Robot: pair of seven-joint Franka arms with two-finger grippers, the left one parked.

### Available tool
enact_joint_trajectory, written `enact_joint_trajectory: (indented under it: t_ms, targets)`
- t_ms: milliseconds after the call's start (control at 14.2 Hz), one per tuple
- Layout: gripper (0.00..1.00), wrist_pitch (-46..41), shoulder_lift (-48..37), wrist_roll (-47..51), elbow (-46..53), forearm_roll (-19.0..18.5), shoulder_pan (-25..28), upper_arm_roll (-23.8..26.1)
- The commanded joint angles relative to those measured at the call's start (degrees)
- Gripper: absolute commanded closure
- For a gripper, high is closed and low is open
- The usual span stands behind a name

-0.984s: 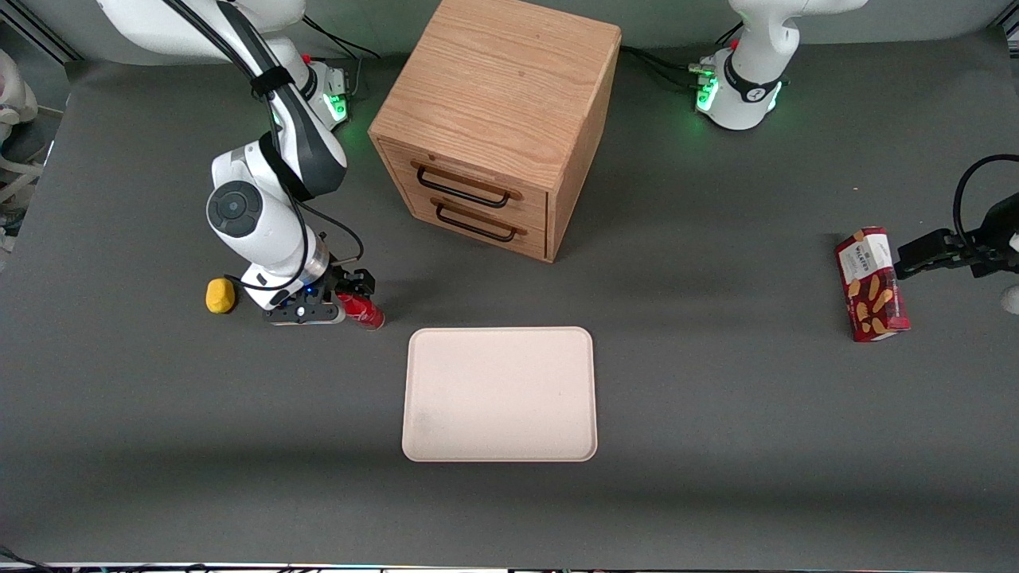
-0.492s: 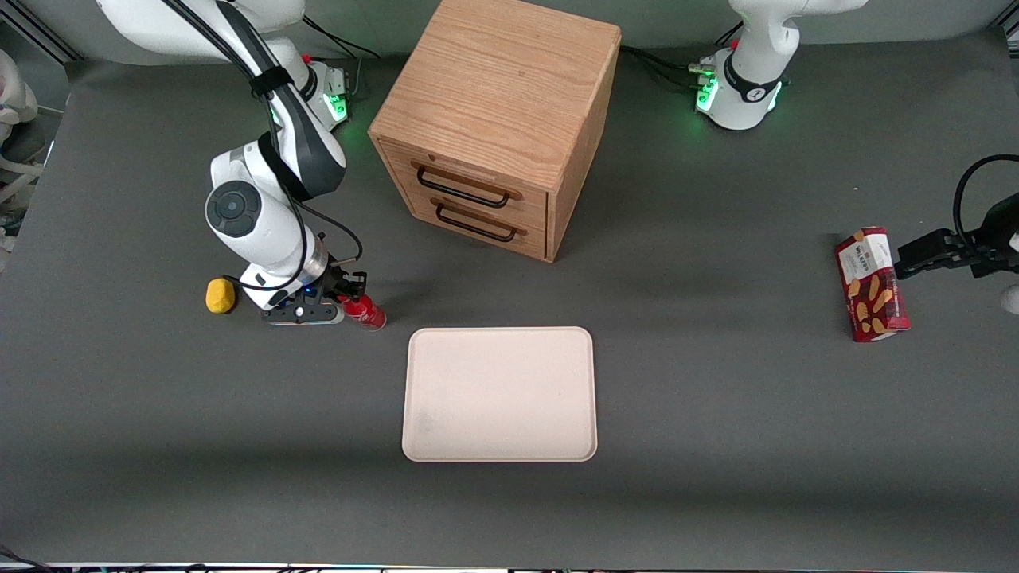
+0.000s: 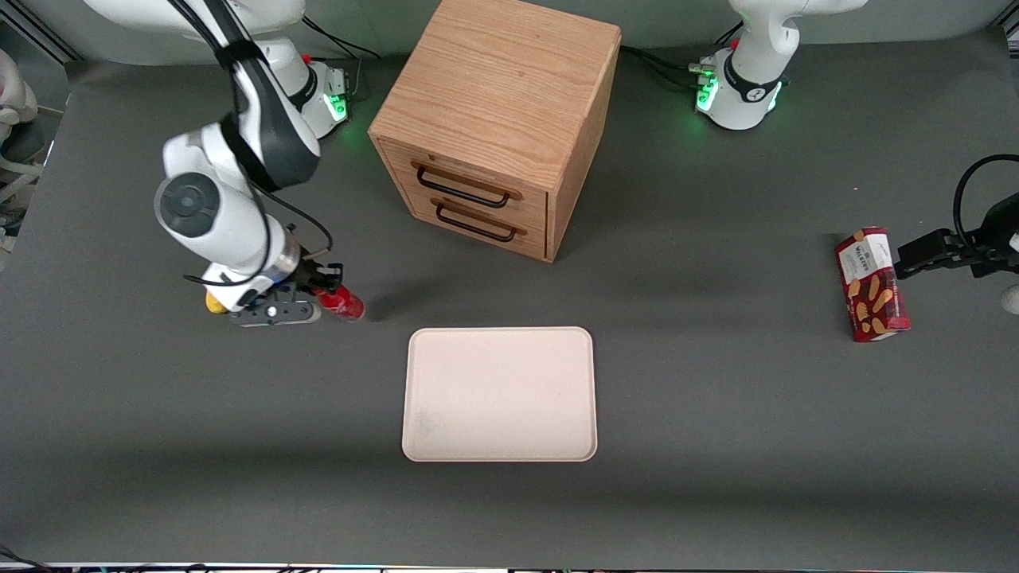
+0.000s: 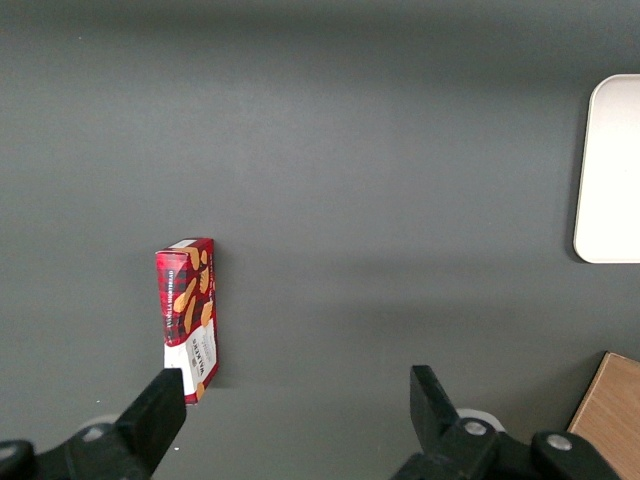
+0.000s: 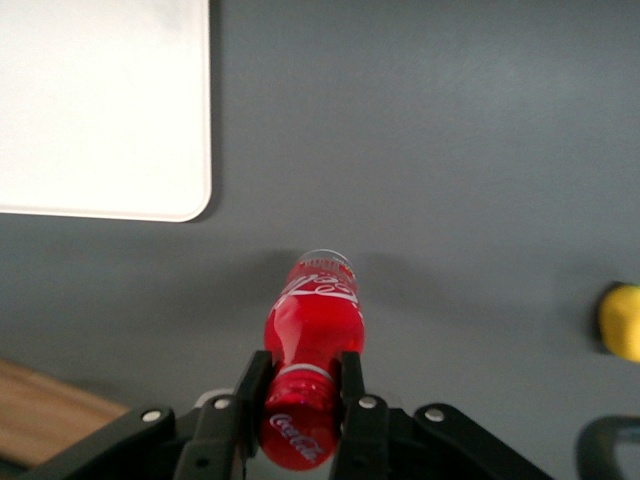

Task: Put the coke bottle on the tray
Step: 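Lift the bottle and pull it back toward the right arm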

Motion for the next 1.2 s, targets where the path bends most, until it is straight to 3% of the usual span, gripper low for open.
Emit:
enact_joint_trajectory:
  t_ms: [0, 281, 422, 703, 1125]
  targets:
    - [1.00, -13.22, 1.69, -1.71, 15.38, -0.08, 0.17, -0.12]
    - [1.00, -28.87, 9.49, -1.72, 36.74, 0.09, 0.17, 0.06]
    - [1.00, -31.80, 13.03, -1.63, 43.97, 0.01, 0.34, 0.58]
    - [1.00, -28.83, 19.08, -1.36, 50.57, -0.87, 0.52, 3.48]
    - [1.00, -14.25, 27.79, 0.13, 52.61, -4.30, 2.63, 6.38]
